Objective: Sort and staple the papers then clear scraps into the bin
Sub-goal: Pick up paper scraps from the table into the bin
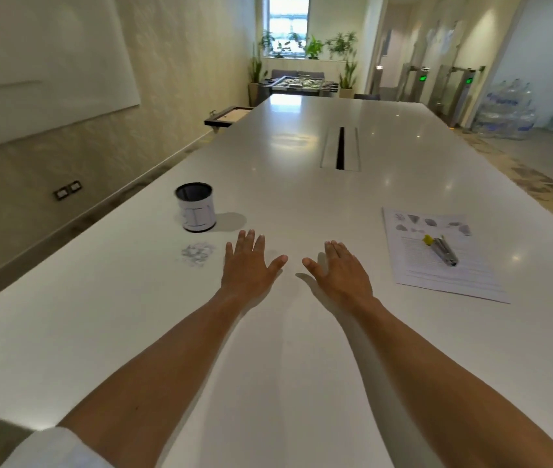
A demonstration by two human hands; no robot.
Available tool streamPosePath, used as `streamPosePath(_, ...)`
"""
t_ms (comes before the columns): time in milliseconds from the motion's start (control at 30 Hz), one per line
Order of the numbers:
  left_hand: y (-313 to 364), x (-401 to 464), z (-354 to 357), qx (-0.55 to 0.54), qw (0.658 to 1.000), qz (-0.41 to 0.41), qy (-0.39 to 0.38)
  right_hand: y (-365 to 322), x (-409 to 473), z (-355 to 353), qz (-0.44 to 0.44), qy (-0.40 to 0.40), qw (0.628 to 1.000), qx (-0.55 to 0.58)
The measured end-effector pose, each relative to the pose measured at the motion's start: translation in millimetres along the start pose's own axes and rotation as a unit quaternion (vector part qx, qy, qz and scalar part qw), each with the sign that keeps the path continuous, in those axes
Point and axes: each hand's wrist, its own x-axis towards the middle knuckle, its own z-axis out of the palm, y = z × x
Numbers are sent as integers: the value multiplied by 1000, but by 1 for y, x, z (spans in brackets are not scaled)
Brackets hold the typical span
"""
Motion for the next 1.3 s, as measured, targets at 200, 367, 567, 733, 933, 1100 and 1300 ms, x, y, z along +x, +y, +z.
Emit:
streamPosePath(200, -81, -14, -25, -38, 994, -84, 66, -76, 15, 28, -37, -46, 995, 84)
streamPosePath(367, -137, -11, -32, -63, 990, -126, 24, -123, 38, 48, -44, -40, 984, 170)
streamPosePath(567, -157, 9, -17, -35, 995, -81, -40, -168, 83, 59, -63, -23, 974, 215)
streamPosePath(733, -154, 26, -8, -43, 997, 1, -64, -196, 119, 63, -78, -38, 974, 211)
streamPosePath(933, -156, 42, -7, -64, 994, 82, -39, -221, 141, 66, -76, -54, 980, 177)
streamPosePath(1100, -154, 45, -10, -167, 981, 93, 17, -221, 143, 61, -60, -7, 979, 196)
streamPosePath(1300, -152, 41, -12, -206, 977, 47, 19, -197, 131, 46, -25, 28, 967, 250)
